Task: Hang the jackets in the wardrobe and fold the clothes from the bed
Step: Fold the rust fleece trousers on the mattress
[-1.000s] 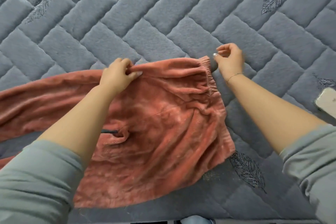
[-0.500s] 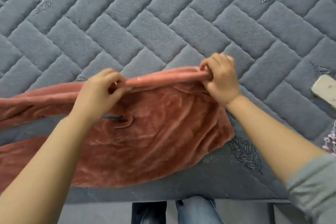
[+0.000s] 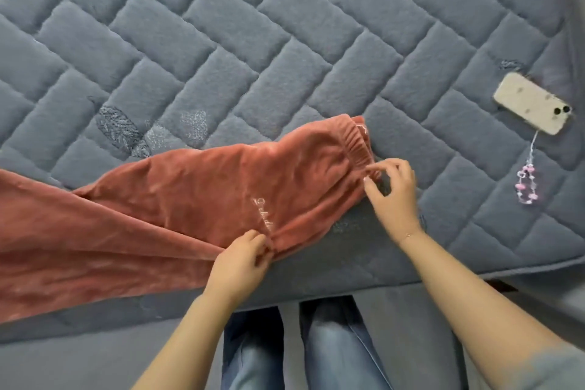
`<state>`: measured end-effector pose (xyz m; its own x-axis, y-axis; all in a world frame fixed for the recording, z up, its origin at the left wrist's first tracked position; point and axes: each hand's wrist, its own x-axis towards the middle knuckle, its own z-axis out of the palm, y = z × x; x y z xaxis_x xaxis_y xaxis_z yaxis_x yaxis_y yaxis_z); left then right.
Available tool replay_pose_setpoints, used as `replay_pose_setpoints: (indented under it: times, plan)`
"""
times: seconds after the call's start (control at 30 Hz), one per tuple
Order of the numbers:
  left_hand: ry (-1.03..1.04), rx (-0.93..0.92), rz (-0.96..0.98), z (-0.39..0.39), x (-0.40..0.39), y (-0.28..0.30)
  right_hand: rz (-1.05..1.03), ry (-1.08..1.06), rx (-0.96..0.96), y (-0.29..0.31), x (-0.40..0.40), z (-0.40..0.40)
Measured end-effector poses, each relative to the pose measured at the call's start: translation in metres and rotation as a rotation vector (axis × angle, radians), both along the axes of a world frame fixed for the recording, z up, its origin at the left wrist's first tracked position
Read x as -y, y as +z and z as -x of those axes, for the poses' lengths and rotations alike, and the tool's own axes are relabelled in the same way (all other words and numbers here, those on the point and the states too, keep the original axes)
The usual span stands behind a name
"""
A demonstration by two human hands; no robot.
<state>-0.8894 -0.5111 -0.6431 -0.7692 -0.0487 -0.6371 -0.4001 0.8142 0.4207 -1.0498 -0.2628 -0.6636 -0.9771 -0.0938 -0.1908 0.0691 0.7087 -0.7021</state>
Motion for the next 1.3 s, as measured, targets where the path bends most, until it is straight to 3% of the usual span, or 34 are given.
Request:
replay_pose_setpoints:
  times: [0.07,0.17,0.23,0.3,0.37,0.5,0.57,0.67,0.77,0.9,1.03,1.17,1.23,1.3]
  plan:
    - [0.097,-0.199,0.014,0.012,-0.002,0.003,0.127,-0.274,0.237,-0.004,0.003,0.007]
    - [0.065,-0.354,0.036,0.034,-0.003,-0.002,0.238,-0.286,0.636,-0.015,0.009,0.011]
    - [-0.047,-0.228,0.095,0.043,-0.009,-0.011,0.18,-0.24,0.637,-0.019,0.011,0.015]
    - [-0.174,-0.08,0.128,0.045,-0.02,-0.021,0.091,-0.267,0.505,-0.019,0.005,0.017]
    - [-0.293,-0.03,0.129,0.042,-0.033,-0.029,0.01,-0.304,0.394,-0.017,-0.011,0.015]
    - [-0.337,0.006,0.084,0.04,-0.045,-0.032,-0.045,-0.362,0.396,-0.014,-0.023,-0.003]
    - [-0.187,0.019,-0.069,0.042,-0.036,-0.027,-0.154,-0.346,0.266,-0.006,-0.006,-0.01]
    - [0.257,-0.069,-0.338,0.043,-0.015,-0.01,-0.218,-0.196,-0.022,0.017,0.034,-0.022]
    - [0.611,-0.225,-0.333,0.032,0.033,0.009,-0.209,0.083,-0.1,0.034,0.09,-0.04]
    - [0.94,-0.395,-0.2,-0.001,0.123,0.023,-0.021,0.348,0.064,0.039,0.175,-0.065]
    - [1.289,-0.459,-0.056,-0.043,0.238,0.021,0.005,0.513,0.203,0.032,0.276,-0.103]
    - [1.326,-0.517,0.087,-0.065,0.349,0.011,0.056,0.59,0.221,0.018,0.382,-0.14]
    - [1.394,-0.408,-0.051,-0.06,0.393,-0.001,0.029,0.575,0.235,0.007,0.43,-0.152]
    - [1.556,-0.148,-0.325,-0.047,0.422,-0.012,-0.09,0.547,0.262,-0.005,0.468,-0.161]
